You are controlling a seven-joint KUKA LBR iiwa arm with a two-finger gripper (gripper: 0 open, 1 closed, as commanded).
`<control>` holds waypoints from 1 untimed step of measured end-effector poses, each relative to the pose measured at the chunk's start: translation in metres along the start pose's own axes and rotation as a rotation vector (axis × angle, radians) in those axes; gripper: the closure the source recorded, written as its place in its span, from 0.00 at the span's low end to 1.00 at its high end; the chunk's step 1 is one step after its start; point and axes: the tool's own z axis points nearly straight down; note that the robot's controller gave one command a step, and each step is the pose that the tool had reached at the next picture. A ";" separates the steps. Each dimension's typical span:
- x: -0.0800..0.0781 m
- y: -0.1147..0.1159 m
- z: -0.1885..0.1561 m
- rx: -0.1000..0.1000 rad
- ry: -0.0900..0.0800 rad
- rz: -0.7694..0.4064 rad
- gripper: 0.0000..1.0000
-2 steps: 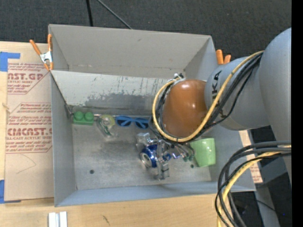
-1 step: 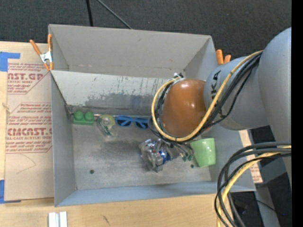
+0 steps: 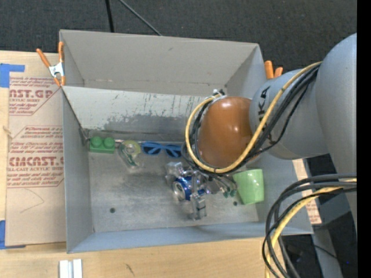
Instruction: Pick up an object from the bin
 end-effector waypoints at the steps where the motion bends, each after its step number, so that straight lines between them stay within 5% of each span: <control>1: -0.055 -0.026 -0.006 0.003 -0.004 -0.260 0.00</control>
Offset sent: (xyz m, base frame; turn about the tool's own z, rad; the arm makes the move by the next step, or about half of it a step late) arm 0.0596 -0.0033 0.0063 -0.2601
